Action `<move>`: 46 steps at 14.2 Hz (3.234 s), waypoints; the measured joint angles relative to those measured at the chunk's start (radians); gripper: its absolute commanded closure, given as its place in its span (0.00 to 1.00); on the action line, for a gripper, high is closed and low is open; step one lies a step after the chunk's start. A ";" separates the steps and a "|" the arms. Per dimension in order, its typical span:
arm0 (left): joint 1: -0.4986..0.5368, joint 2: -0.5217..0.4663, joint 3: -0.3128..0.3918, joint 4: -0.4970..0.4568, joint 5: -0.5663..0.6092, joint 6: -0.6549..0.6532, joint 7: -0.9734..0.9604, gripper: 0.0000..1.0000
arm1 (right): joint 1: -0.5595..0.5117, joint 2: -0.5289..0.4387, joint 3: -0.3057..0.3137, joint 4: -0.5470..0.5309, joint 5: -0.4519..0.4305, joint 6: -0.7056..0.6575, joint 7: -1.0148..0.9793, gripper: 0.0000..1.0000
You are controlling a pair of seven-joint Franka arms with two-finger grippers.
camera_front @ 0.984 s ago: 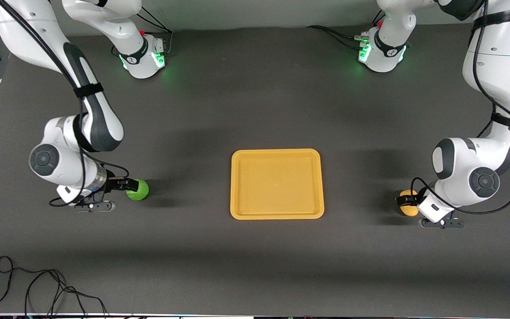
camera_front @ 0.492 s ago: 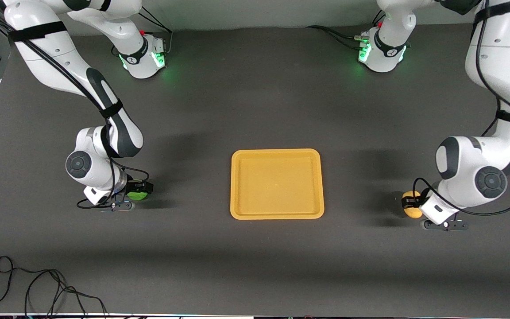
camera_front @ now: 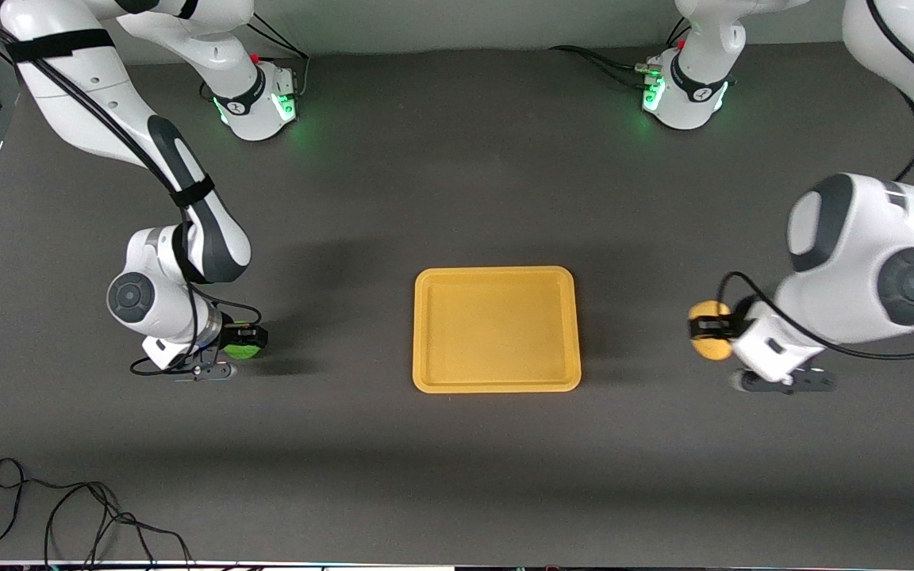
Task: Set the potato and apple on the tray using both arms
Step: 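Close the left gripper on the potato while the right gripper grasps the apple, then carry the potato onto the tray with the left gripper and release it, then move the apple over the tray while the left gripper withdraws, then lower the apple beside the potato and open the right gripper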
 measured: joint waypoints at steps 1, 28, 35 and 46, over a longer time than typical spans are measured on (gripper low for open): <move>-0.027 0.012 -0.027 -0.001 0.000 0.014 -0.069 0.71 | 0.000 -0.009 0.000 0.036 0.000 -0.062 0.000 0.66; -0.190 0.083 -0.030 -0.013 0.120 0.074 -0.265 0.00 | -0.035 -0.046 0.315 0.417 0.017 -0.497 0.450 0.66; 0.130 -0.230 -0.023 -0.016 0.112 -0.186 0.232 0.00 | 0.026 0.205 0.603 0.432 -0.281 -0.196 1.048 0.66; 0.241 -0.337 -0.018 -0.023 -0.008 -0.205 0.244 0.00 | 0.073 0.545 0.737 0.562 -0.710 -0.029 1.502 0.60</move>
